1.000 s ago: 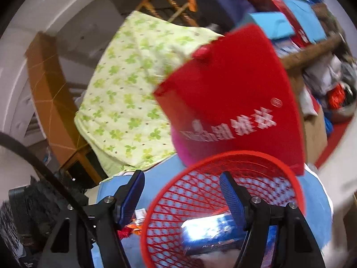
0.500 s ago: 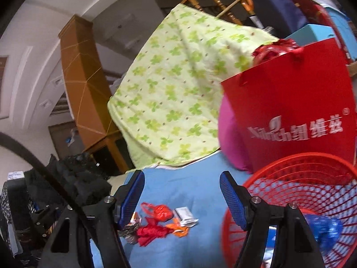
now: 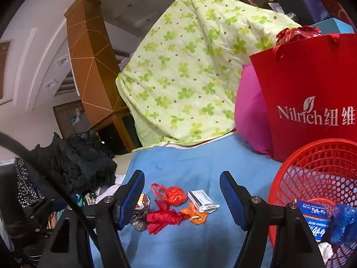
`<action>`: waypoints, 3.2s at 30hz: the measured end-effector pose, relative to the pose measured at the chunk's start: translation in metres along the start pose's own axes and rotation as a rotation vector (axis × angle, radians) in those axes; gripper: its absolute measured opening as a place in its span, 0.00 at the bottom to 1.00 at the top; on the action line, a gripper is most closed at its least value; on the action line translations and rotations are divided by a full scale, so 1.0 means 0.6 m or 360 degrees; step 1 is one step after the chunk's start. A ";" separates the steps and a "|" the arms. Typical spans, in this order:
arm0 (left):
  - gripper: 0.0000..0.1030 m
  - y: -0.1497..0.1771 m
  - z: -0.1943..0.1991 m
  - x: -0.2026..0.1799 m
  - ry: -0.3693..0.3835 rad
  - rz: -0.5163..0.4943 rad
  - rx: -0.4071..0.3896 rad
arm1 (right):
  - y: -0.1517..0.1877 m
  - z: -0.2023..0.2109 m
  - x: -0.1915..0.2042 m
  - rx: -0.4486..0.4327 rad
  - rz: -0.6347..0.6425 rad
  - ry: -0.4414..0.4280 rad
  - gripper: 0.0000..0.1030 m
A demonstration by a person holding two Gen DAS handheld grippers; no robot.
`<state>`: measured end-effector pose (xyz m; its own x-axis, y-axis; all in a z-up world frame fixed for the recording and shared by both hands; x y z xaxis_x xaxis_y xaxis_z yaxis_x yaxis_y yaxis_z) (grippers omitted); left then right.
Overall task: Collect trash
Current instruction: 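Move both tools back toward the black bag and white medicine box, then grasp the black plastic bag with the left tool while the right tool grasps the white medicine box, then carry the black bag and white box to the red basket and open both tools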
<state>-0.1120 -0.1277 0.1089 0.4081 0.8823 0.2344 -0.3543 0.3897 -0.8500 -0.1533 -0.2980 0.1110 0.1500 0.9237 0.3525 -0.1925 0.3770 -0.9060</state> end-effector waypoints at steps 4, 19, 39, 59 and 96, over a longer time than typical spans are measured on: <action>0.77 0.009 -0.005 0.010 -0.0006 0.0021 0.0020 | 0.009 -0.011 0.004 0.0045 -0.0011 -0.0001 0.71; 0.77 0.077 -0.064 0.080 -0.0044 0.0150 0.0182 | 0.034 -0.044 0.013 0.0185 0.0041 0.0039 0.71; 0.77 0.197 -0.199 0.215 0.0065 0.0522 0.0335 | 0.104 -0.195 -0.041 0.0646 -0.0127 0.0185 0.71; 0.76 0.174 -0.340 0.158 0.0430 0.0672 0.0433 | 0.149 -0.365 -0.102 0.0885 -0.0093 0.0205 0.71; 0.18 0.179 -0.186 0.182 0.0302 0.0660 0.0230 | 0.106 -0.209 0.033 0.0654 0.0126 -0.0080 0.44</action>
<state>-0.0118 -0.0192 -0.0092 0.3490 0.9127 -0.2125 -0.6277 0.0594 -0.7762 -0.0408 -0.2646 0.0310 0.0739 0.9493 0.3056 -0.5736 0.2911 -0.7657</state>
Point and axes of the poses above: each gripper's, at about its wrist camera, not at the fingertips, and z roughly against the way its jaws point, x to its left, y to its underside, the point moved 5 cm from there along -z, roughly the way its jaws point, and after that the axes turned 5 degrees about -x, right-handed, at the moved point
